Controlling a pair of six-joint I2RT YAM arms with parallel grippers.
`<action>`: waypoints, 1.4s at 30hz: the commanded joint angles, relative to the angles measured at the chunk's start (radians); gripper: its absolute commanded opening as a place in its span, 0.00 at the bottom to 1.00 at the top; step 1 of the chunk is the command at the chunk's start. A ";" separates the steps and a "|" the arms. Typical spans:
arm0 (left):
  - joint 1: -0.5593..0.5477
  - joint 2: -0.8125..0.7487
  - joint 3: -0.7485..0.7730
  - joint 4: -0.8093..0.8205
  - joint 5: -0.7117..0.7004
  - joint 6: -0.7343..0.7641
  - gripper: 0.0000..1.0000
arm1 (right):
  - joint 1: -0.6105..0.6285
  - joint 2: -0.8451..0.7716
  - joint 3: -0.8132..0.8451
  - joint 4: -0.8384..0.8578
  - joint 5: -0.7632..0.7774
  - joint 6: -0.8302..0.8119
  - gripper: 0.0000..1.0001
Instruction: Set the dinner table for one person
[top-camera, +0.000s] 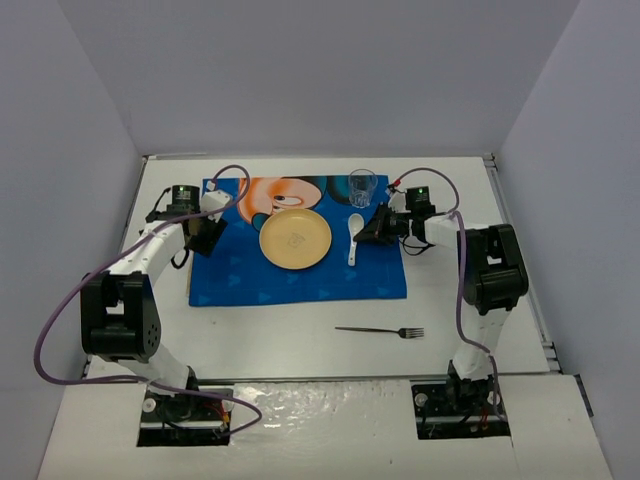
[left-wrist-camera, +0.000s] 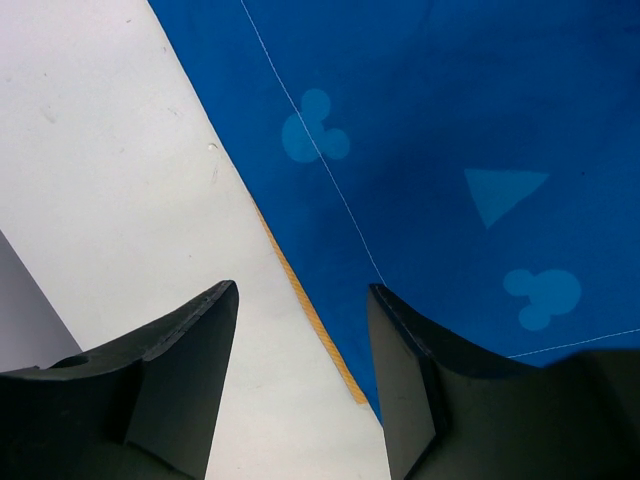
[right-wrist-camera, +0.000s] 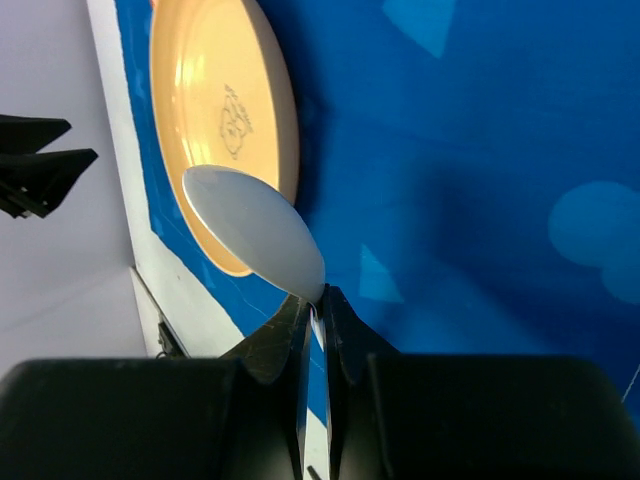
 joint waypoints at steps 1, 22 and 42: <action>-0.001 -0.011 0.042 0.033 -0.008 0.001 0.51 | -0.009 0.024 0.084 -0.021 -0.047 -0.070 0.00; -0.001 -0.011 0.026 0.035 -0.022 0.011 0.51 | -0.010 0.170 0.204 -0.071 -0.062 -0.111 0.00; 0.000 -0.004 0.009 0.053 -0.025 0.016 0.51 | -0.016 0.185 0.191 -0.026 -0.047 -0.113 0.00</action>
